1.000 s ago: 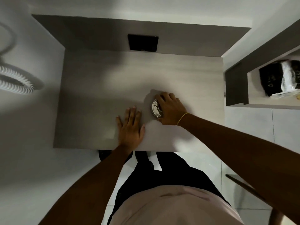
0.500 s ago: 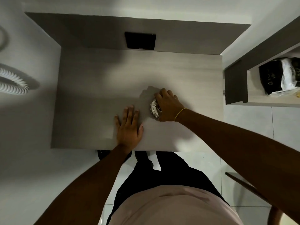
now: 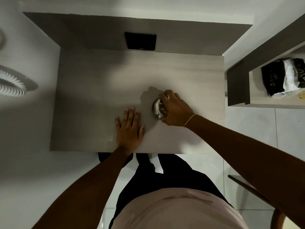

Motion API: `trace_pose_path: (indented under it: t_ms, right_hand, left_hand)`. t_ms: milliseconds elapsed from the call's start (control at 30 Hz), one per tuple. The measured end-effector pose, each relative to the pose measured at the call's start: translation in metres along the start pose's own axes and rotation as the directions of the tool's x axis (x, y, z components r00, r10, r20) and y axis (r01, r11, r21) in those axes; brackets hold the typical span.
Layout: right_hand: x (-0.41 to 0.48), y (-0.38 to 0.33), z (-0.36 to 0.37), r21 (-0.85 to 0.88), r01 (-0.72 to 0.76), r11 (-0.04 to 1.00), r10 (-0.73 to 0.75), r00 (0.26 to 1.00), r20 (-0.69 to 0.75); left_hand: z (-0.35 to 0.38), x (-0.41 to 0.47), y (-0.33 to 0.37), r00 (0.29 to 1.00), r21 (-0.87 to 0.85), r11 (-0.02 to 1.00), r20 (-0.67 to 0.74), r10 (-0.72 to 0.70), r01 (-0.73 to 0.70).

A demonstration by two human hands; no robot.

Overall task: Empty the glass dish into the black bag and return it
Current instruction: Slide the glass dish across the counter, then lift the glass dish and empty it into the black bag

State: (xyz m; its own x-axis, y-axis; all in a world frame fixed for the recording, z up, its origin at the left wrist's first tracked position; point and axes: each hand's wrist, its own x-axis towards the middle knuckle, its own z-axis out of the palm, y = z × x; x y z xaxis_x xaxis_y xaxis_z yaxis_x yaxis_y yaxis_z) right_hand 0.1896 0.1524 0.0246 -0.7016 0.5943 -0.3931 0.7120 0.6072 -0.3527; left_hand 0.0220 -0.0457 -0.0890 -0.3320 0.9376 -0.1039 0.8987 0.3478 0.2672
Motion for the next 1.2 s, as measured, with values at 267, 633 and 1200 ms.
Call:
trace_pose_path:
  t_ms: [267,633,1200]
  right_hand:
    - [-0.041,0.069,-0.008,0.077,-0.254,0.964,0.258,0.964,-0.057]
    - [-0.057,0.097,0.017,0.032,-0.372,0.928,0.373,0.922,-0.106]
    - [-0.032,0.059,0.024,0.099,-0.275,0.956,0.291,0.929,-0.230]
  left_hand:
    - [0.004,-0.001,-0.002,0.999,-0.006,1.000,-0.036,0.012,-0.013]
    - [0.002,0.000,-0.003,0.999,0.005,1.000,-0.034,0.011,-0.011]
    - [0.002,0.000,-0.001,0.999,0.008,1.000,-0.046,-0.001,0.001]
